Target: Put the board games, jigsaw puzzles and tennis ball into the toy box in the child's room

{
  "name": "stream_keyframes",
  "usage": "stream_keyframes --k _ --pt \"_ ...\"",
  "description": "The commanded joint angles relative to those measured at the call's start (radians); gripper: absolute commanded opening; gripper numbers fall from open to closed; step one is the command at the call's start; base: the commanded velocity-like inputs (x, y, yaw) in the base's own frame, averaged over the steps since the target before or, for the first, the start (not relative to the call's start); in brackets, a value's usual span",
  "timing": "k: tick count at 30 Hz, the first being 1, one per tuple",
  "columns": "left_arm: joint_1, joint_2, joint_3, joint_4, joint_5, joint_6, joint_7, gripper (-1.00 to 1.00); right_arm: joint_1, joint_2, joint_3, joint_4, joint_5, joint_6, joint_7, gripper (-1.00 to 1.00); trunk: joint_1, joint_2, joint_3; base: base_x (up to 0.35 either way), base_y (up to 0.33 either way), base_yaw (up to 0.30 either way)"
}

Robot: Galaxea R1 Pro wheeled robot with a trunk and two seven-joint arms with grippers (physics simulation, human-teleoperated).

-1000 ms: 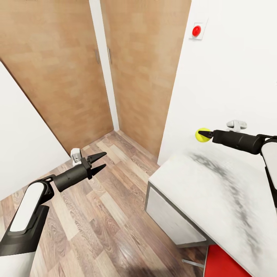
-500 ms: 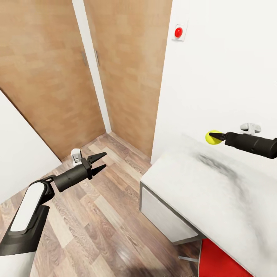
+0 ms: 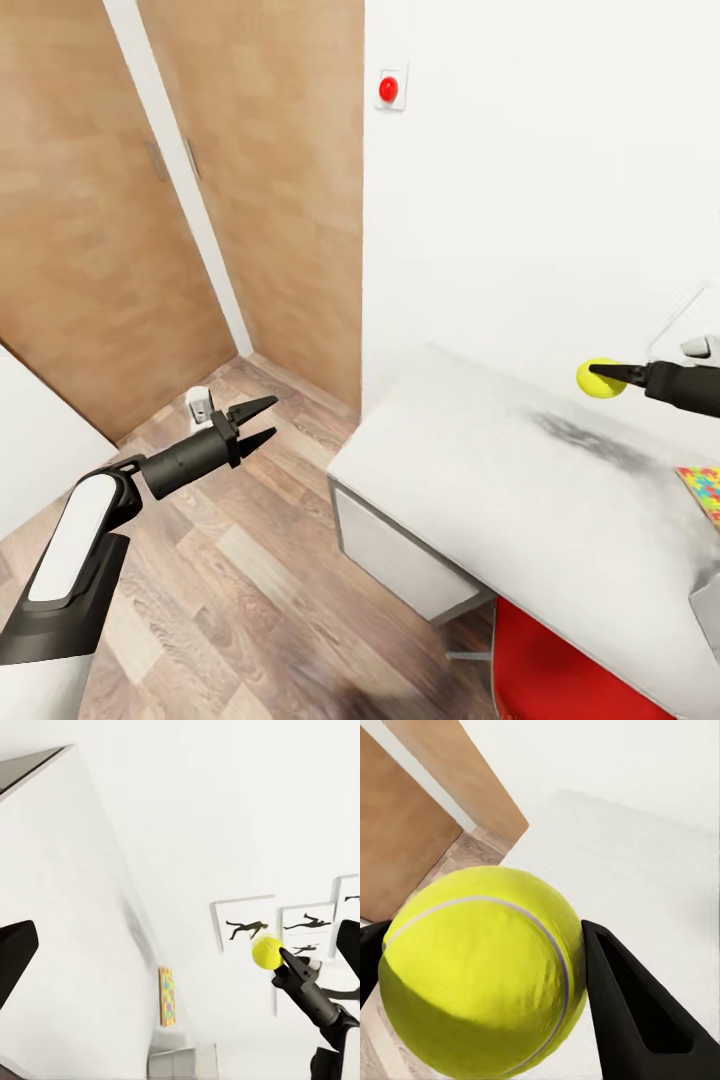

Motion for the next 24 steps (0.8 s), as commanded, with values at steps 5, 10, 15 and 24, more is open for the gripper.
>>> stream_keyframes --k 5,10,15,24 --pt "-0.001 0.0 0.001 0.001 0.0 0.004 0.0 1.0 0.013 -0.03 -0.009 0.0 -0.03 0.005 -0.003 -1.0 0.001 -0.002 0.002 0.0 0.0 -0.275" --pt "-0.001 0.0 0.001 0.002 0.0 0.004 0.0 1.0 0.017 -0.041 -0.015 0.0 -0.039 0.005 -0.003 -1.0 0.001 -0.002 0.006 0.0 0.0 -0.275" --pt "-0.001 -0.002 0.0 0.004 0.0 0.004 0.0 1.0 0.019 -0.046 -0.017 0.0 -0.043 0.005 -0.003 -1.0 0.001 -0.002 0.01 0.0 0.0 -0.274" --pt "-0.005 -0.014 0.0 0.011 -0.002 0.004 0.0 1.0 0.019 -0.049 -0.019 0.0 -0.046 0.005 -0.003 -1.0 0.001 -0.002 0.017 0.0 0.0 -0.269"
